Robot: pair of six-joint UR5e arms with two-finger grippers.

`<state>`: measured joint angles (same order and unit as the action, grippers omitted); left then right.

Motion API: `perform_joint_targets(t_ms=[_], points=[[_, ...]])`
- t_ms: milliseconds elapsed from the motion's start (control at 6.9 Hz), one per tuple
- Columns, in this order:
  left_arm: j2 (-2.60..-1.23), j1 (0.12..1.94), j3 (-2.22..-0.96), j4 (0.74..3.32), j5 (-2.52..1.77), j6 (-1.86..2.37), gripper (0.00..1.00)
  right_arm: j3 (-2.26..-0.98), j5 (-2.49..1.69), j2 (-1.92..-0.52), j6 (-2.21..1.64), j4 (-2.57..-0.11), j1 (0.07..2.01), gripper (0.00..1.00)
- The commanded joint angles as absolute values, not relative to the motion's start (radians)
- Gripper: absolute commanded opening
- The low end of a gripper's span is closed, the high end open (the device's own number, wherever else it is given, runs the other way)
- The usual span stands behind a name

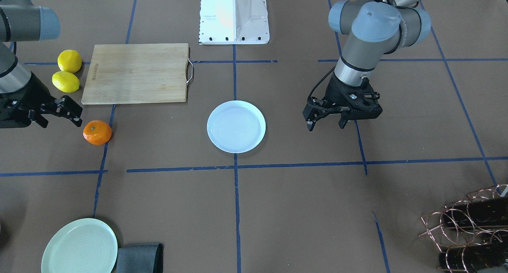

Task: Pick orange to plate
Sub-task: 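Lower the right gripper over the orange tangerine while the left arm withdraws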

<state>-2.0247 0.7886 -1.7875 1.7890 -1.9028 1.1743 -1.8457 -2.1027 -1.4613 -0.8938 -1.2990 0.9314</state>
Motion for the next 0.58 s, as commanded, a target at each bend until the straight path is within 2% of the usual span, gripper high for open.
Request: perform_joint_targets(t_ms=[0, 435], points=[[-2.0, 0.821, -1.798, 1.784, -1.908, 1.132, 1.0, -1.83, -2.054, -1.46, -0.899, -1.293, 0.852, 1.0], [-1.991, 0.822, -1.799, 1.784, -1.908, 1.134, 1.0, -1.784, -2.056, -1.442, -0.887, -1.292, 0.839, 1.0]])
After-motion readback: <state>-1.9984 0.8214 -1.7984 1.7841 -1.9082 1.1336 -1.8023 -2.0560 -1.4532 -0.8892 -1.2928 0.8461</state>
